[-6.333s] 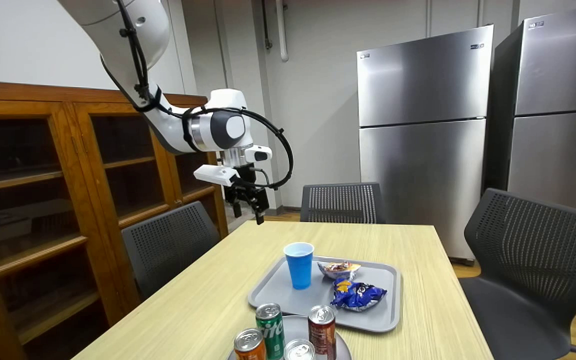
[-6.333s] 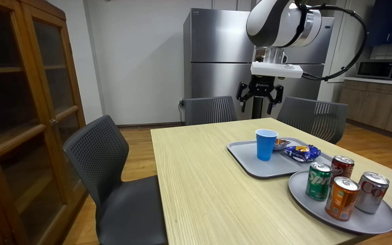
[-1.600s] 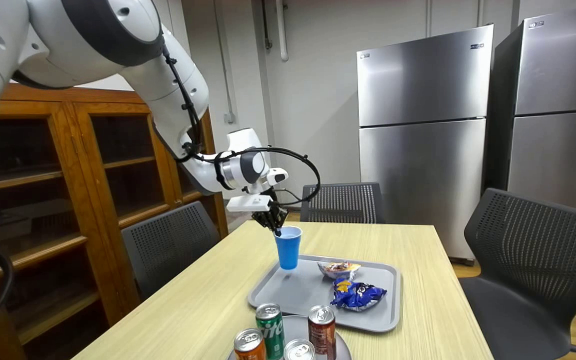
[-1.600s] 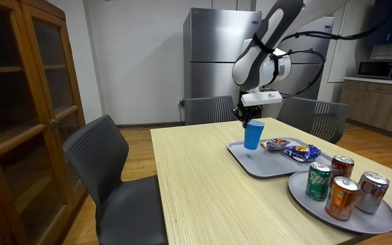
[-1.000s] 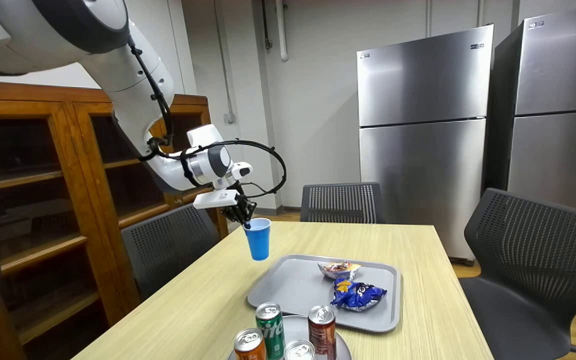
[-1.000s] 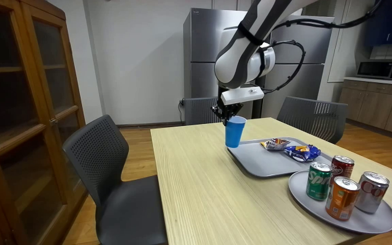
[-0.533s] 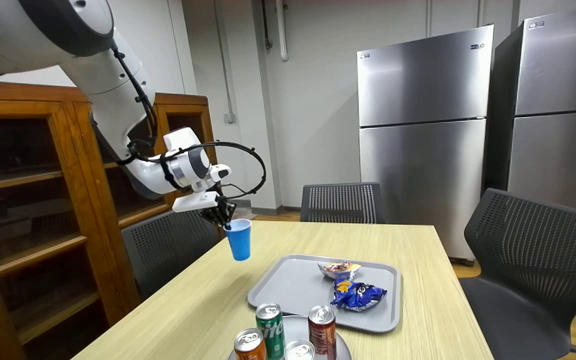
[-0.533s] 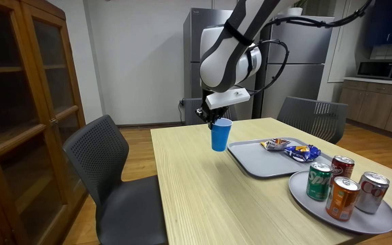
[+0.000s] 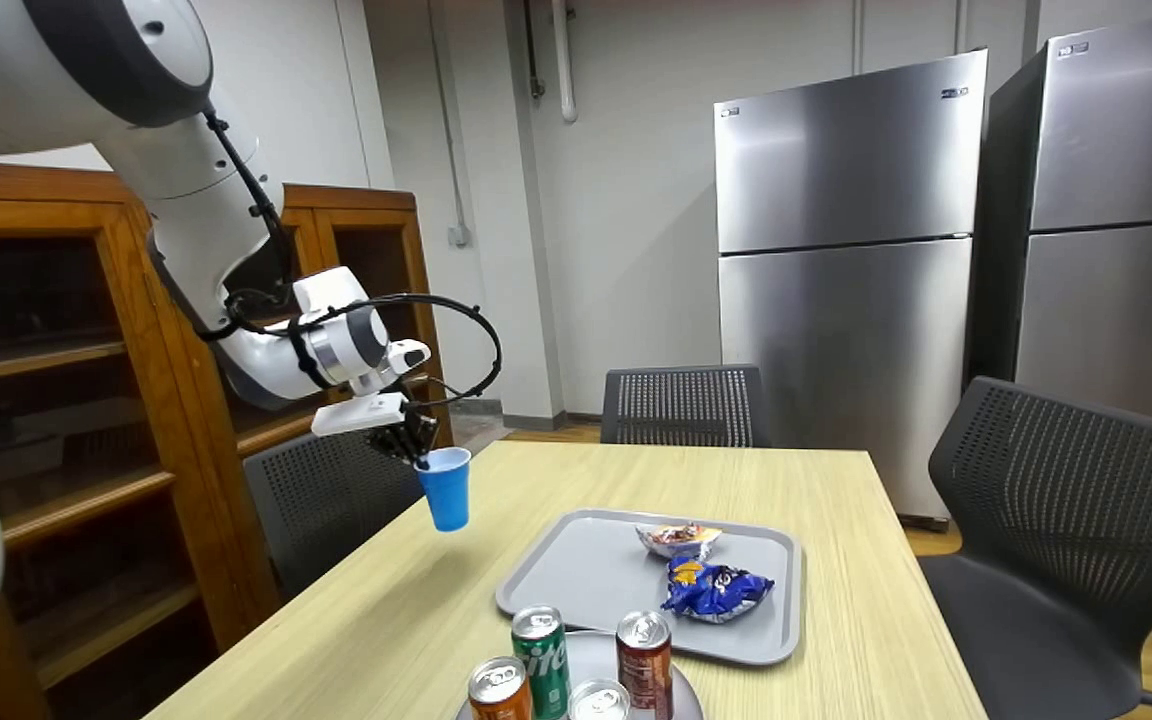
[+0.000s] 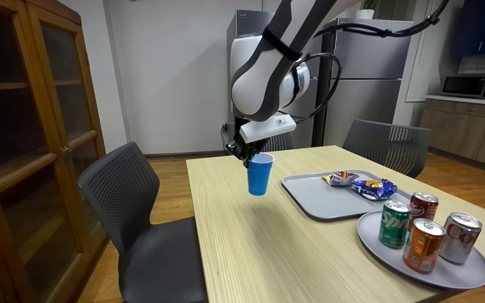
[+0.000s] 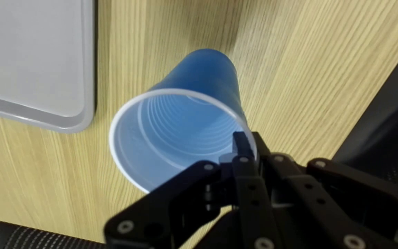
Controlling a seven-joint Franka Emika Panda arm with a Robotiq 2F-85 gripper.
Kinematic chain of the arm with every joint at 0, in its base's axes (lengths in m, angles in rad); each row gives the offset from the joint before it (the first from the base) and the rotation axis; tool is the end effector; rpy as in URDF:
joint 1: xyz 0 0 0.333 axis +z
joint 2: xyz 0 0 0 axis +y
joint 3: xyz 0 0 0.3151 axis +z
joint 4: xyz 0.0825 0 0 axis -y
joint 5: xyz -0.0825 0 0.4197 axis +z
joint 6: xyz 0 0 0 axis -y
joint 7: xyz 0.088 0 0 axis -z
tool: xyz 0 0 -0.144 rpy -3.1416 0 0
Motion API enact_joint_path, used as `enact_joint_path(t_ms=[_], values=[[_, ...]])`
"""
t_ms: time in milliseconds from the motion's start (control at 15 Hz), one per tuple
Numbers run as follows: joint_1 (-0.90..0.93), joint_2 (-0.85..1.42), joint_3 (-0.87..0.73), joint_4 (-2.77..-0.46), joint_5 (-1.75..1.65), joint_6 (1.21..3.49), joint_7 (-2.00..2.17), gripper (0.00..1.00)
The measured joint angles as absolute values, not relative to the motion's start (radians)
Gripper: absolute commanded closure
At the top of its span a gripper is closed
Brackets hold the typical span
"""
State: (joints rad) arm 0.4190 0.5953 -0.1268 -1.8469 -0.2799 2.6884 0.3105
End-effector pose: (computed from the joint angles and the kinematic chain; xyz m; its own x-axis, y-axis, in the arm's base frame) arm 0.6671 0.2085 0.1637 0.9263 0.2607 0.2719 0.2200 -0.9603 0.1715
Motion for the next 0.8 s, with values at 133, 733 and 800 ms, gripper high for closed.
enact_joint_path(t_ms=[133, 733, 800], values=[[0.431, 0.605, -0.122, -1.847, -0.284, 2.688, 0.310, 0.99], [0.454, 0.659, -0.113, -1.836, -0.288, 2.688, 0.310, 0.99], [0.455, 0.665, -0.114, -1.832, -0.288, 2.688, 0.311, 0.99]])
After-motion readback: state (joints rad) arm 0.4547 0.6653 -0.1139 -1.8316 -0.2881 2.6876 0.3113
